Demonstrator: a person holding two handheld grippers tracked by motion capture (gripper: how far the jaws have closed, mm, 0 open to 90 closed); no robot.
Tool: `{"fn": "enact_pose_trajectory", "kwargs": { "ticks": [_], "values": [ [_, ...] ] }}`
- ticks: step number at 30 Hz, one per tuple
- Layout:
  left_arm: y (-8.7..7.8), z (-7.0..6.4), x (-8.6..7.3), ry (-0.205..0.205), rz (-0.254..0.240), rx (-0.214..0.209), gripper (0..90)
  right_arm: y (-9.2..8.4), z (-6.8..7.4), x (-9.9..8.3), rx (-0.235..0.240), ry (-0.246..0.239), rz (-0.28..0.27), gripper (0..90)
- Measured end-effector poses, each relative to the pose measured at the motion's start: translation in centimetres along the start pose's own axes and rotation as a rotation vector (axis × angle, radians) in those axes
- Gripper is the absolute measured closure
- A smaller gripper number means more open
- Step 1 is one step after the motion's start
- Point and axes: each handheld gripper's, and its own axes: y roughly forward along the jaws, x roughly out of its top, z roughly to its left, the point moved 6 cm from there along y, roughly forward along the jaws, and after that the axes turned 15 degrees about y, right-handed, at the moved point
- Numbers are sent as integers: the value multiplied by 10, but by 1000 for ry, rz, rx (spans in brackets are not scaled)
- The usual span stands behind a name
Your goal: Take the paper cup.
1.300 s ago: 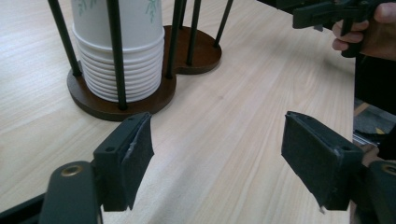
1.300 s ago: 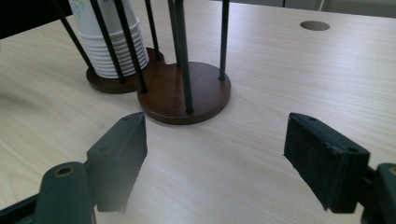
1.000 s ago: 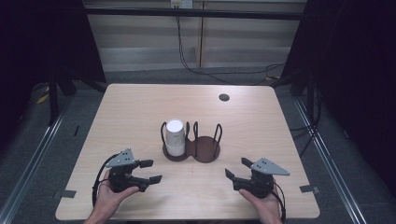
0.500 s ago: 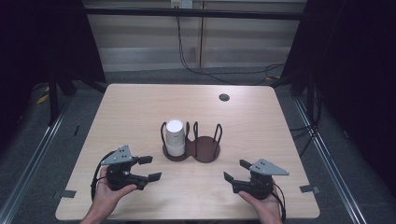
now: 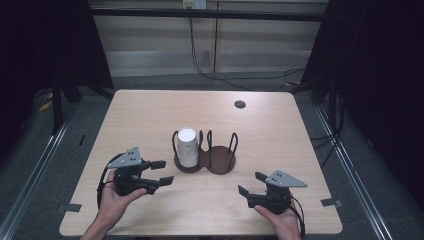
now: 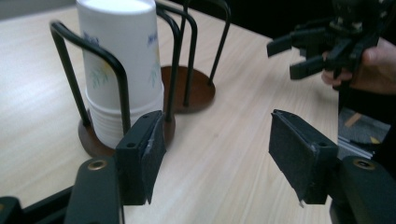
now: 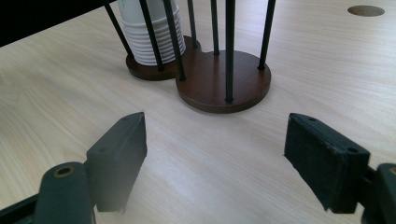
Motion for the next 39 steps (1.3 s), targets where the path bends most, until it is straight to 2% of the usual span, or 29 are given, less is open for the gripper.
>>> {"fn": "enact_pose_trajectory", "kwargs": {
  "ticks": [3, 8, 9, 12, 15, 20, 25, 30, 39],
  "values": [
    [-2, 6, 10, 2, -35, 9, 334, -1, 0, 0, 4, 3, -2, 205],
    [-4, 10, 20, 18, -50, 14, 328, -3, 0, 2, 16, 3, -19, 197],
    [-3, 12, 22, 27, -41, 14, 328, -3, 0, 2, 16, 3, -20, 197],
    [-2, 16, 26, 12, -40, 1, 321, -2, 1, 2, 17, -5, -14, 197],
    [0, 19, 30, 17, -25, -12, 320, -2, 2, 1, 20, -2, -12, 197],
    [4, 24, 35, 18, 16, -14, 319, -2, 2, 1, 22, -1, -10, 194],
    [8, 29, 40, 19, 30, -17, 301, -2, 2, 2, 22, -5, -14, 193],
    [14, 34, 47, 37, 51, -26, 295, -3, 3, 2, 23, -3, -13, 193],
    [21, 47, 54, 50, 75, -9, 261, -1, 3, 1, 26, -11, -5, 194]
  ]
}}
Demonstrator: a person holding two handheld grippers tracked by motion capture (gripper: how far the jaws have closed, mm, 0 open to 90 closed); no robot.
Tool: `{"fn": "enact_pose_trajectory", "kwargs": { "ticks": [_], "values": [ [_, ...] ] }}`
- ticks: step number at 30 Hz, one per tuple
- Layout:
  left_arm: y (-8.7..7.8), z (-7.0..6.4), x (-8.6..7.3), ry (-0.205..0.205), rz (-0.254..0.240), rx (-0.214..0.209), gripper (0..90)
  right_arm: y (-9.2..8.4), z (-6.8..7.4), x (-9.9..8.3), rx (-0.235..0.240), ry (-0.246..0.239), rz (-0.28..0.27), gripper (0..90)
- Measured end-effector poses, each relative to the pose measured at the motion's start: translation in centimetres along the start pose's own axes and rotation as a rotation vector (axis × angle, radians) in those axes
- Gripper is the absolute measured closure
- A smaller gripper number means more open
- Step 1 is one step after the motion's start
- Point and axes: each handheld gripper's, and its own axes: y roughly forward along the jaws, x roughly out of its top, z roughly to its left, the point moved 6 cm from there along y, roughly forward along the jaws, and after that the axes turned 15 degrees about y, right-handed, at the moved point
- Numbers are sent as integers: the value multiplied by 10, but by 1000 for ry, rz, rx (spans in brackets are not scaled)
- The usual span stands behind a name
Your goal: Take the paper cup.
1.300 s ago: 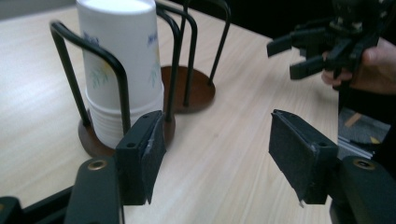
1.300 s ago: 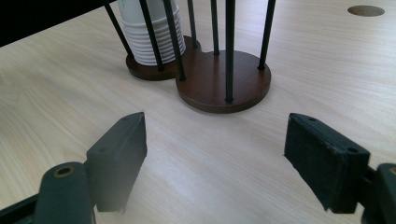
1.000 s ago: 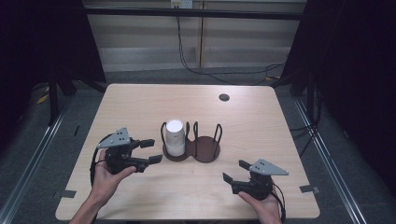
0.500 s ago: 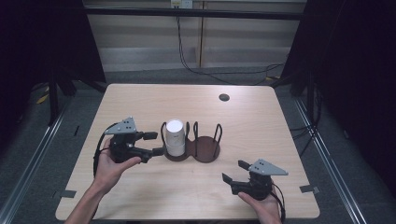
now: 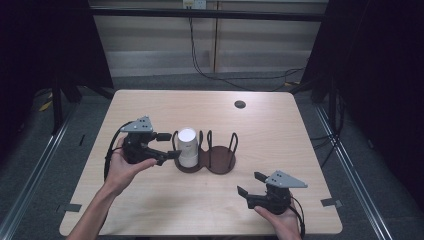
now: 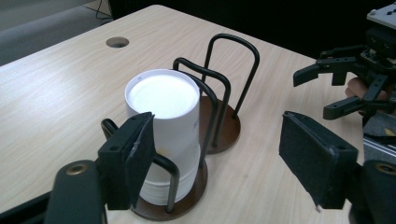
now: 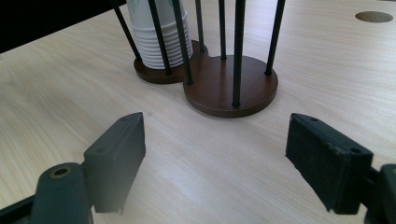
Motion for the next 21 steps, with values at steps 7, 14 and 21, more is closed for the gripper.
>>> {"fn": "enact_pose_trajectory", "kwargs": {
  "ticks": [7, 14, 21],
  "values": [
    [9, 11, 5, -5, 38, 7, 223, -1, 0, 0, 1, 0, -1, 194],
    [18, 20, 8, 17, 93, 1, 215, -1, 1, -1, 4, -1, 8, 193],
    [25, 29, 15, 27, 125, -18, 191, 0, 2, -2, 7, -4, 13, 193]
  ]
}}
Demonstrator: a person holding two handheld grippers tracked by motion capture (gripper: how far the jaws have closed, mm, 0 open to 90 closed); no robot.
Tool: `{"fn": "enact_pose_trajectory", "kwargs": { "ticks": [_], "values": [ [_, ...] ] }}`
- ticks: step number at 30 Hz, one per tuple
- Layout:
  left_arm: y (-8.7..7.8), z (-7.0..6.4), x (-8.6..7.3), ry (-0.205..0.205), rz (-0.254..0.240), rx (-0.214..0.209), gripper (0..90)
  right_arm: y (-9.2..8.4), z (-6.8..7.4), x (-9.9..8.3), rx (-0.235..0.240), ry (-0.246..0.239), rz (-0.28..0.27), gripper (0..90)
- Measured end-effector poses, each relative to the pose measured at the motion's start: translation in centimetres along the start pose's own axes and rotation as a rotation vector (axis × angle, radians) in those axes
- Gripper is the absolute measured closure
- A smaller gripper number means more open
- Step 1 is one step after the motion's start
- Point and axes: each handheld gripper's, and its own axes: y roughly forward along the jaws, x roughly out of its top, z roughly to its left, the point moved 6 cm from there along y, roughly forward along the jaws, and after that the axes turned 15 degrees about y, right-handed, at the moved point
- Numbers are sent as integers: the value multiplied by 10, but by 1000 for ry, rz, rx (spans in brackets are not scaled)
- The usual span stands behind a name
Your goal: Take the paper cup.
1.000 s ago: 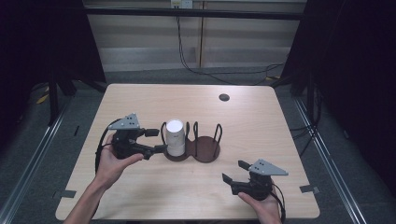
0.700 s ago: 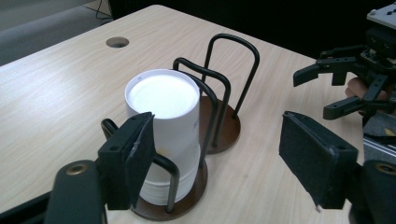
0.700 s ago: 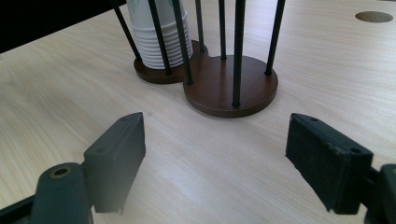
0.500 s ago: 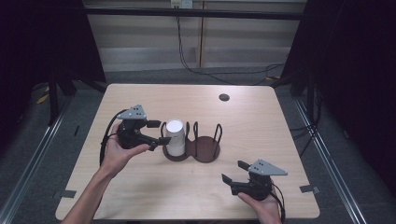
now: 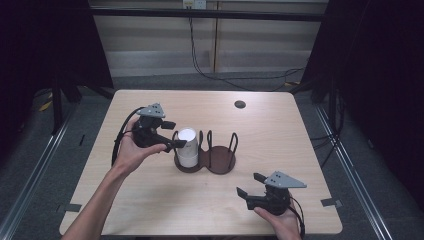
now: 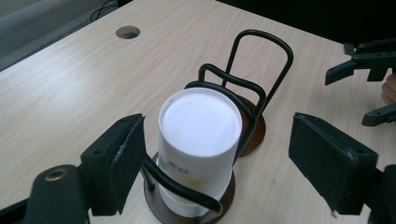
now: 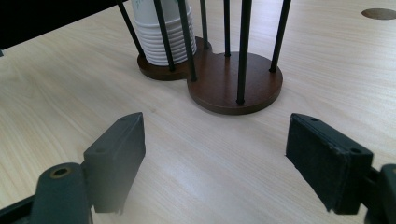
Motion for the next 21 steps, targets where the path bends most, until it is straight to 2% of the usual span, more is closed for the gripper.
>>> {"fn": "enact_pose_trajectory", "kwargs": {
  "ticks": [7, 8, 9, 11, 16, 19, 21],
  "values": [
    [10, 5, 1, 21, 62, -22, 221, -1, 0, 0, 1, 2, 1, 193],
    [14, 6, 1, 23, 89, -20, 227, -1, 0, 0, 3, 1, 2, 193],
    [14, 6, 1, 23, 89, -20, 238, -1, 0, 0, 3, 1, 2, 193],
    [18, 8, 0, 27, 121, -34, 238, 0, 0, -1, 2, 0, 7, 194],
    [23, 7, 4, 49, 149, -47, 243, 1, 0, -2, 2, 3, 18, 193],
    [27, 7, 7, 45, 160, -47, 245, 0, 0, -1, 1, 6, 16, 193],
    [30, 8, 7, 48, 188, -50, 245, 0, 0, -1, 1, 7, 15, 193]
  ]
}}
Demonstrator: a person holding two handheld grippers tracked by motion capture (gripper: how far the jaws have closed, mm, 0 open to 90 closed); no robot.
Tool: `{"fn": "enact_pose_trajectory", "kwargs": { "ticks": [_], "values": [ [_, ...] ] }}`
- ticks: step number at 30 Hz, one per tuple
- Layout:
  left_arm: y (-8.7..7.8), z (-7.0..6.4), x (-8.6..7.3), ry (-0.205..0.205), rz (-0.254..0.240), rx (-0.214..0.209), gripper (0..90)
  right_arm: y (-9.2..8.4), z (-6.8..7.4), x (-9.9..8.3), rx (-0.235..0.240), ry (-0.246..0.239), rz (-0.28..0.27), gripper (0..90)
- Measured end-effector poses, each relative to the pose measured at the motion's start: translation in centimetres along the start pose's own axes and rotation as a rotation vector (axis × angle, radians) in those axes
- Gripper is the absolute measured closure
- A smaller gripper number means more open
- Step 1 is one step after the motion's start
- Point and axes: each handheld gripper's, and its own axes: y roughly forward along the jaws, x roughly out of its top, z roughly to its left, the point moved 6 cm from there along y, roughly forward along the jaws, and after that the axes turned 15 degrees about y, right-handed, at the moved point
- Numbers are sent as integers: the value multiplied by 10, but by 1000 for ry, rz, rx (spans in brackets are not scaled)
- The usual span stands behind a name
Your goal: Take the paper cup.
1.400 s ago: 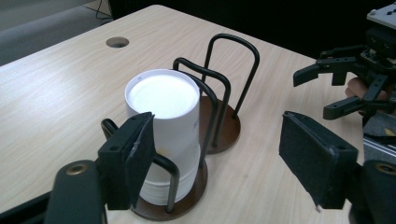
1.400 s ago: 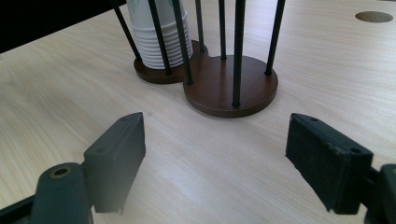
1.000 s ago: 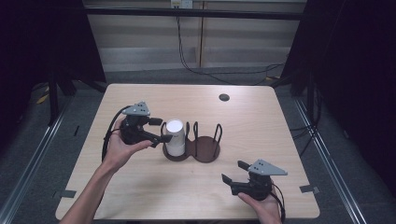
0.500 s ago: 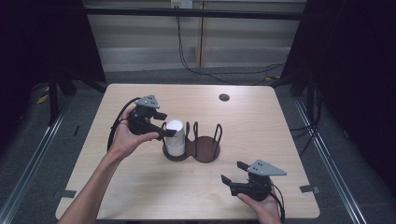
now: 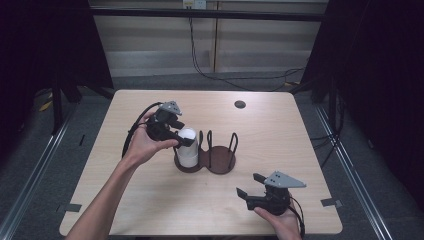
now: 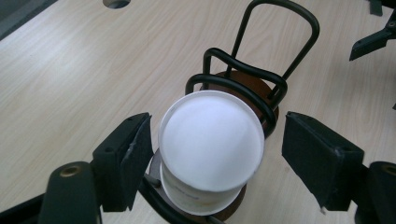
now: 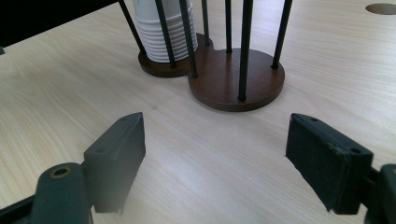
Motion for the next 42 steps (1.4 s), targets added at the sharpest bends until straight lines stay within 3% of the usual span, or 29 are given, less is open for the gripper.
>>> {"fn": "enact_pose_trajectory", "kwargs": {
  "ticks": [2, 5, 13, 14, 17, 18, 23, 28, 31, 36, 42],
  "values": [
    [2, 1, 0, -7, 8, -19, 241, 0, 0, 0, 1, -3, 2, 193],
    [4, 1, 0, -19, 21, -10, 255, 0, 0, 0, 4, -3, 3, 193],
    [10, 0, 0, -5, 80, -12, 303, 0, 0, 0, 7, 2, 6, 193],
    [11, -2, 0, 17, 108, 10, 312, 0, 0, -1, 6, 1, 7, 193],
    [13, -3, 1, -1, 105, 18, 305, 1, 0, -1, 6, -1, 8, 193],
    [12, -2, 0, 16, 123, 10, 309, 1, 0, -1, 5, 0, 9, 193],
    [14, -2, 1, -5, 116, 0, 308, 1, 2, -2, 10, -6, 12, 192],
    [16, -2, -1, 16, 154, -14, 299, 1, 0, -1, 7, 1, 10, 188],
    [19, -3, -2, -10, 149, -23, 300, 0, 0, -1, 6, 5, 10, 188],
    [19, -1, -2, 5, 160, -26, 326, 0, 0, -1, 4, 3, 9, 189],
    [19, 1, -1, -15, 151, -26, 333, 1, 0, -2, 6, 8, 12, 185]
  ]
}}
